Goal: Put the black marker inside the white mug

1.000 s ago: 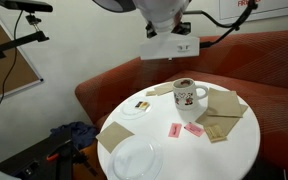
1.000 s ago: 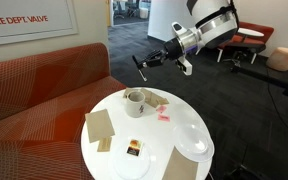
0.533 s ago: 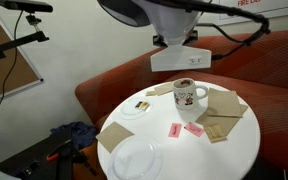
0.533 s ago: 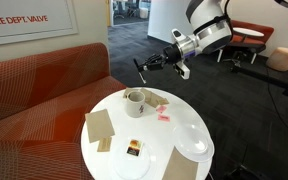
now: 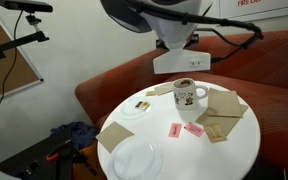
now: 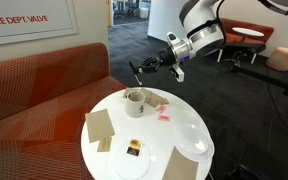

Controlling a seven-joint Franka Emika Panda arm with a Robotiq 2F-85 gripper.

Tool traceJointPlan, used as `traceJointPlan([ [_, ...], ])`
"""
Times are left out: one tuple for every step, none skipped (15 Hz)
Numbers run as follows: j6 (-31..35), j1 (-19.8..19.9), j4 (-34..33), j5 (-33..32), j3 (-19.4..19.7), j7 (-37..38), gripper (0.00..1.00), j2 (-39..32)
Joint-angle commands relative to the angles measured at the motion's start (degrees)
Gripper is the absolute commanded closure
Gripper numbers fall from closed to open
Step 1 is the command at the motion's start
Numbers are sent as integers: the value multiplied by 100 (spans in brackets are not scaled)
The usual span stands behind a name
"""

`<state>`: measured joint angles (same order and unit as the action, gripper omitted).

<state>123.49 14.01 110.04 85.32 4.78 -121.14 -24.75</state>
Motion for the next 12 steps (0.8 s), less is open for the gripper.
traceJointPlan([
  [-162,-65,-54,169,111,-161,97,-65],
  [-213,-40,-102,255,100,-302,97,-118],
  [-326,2,-165,329,92,-447,97,-200],
  [-380,11,-186,418,97,-652,97,-245],
  [-501,35,-212,498,107,-870,97,-311],
  [-640,51,-244,505,126,-1019,97,-374],
  [-796,69,-285,520,148,-1172,97,-450],
  [-959,86,-333,504,172,-1252,97,-532],
  [-1090,98,-376,476,196,-1333,97,-608],
  [-1222,117,-432,460,212,-1371,97,-695],
  [-1322,131,-490,454,228,-1416,97,-779],
  [-1395,137,-545,444,245,-1442,97,-850],
])
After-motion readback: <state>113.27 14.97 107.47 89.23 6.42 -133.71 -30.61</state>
